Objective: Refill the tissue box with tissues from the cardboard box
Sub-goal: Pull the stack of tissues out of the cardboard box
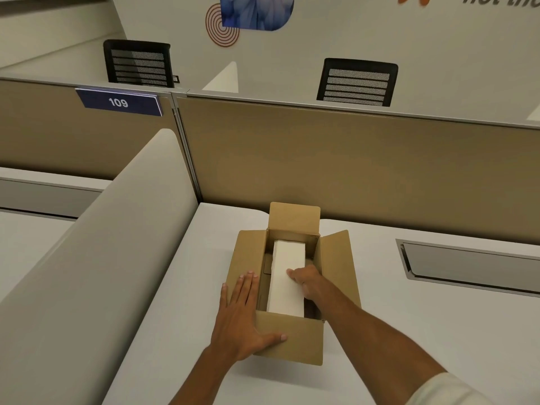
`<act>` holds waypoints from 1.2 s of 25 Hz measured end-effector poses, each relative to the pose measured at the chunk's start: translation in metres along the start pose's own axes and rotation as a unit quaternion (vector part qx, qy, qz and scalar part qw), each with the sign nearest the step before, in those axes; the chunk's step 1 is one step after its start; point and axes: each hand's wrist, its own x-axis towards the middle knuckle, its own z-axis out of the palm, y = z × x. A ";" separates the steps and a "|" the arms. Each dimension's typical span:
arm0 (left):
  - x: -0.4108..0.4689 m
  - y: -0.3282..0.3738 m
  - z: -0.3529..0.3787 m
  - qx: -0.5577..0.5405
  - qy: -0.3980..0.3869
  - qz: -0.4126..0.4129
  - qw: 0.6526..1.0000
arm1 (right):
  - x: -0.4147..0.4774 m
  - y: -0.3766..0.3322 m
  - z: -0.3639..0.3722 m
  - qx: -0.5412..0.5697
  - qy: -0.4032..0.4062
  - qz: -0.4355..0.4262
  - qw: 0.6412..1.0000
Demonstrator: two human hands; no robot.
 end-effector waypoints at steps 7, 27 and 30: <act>0.000 0.001 -0.002 0.026 0.004 -0.003 1.000 | 0.001 -0.003 -0.003 0.066 -0.016 0.028 0.997; 0.003 0.002 0.000 0.038 -0.011 -0.027 0.999 | -0.016 0.002 -0.008 0.129 -0.060 0.041 0.989; 0.003 0.002 -0.001 0.023 -0.019 -0.038 0.999 | -0.017 0.004 -0.007 0.128 -0.056 0.030 0.990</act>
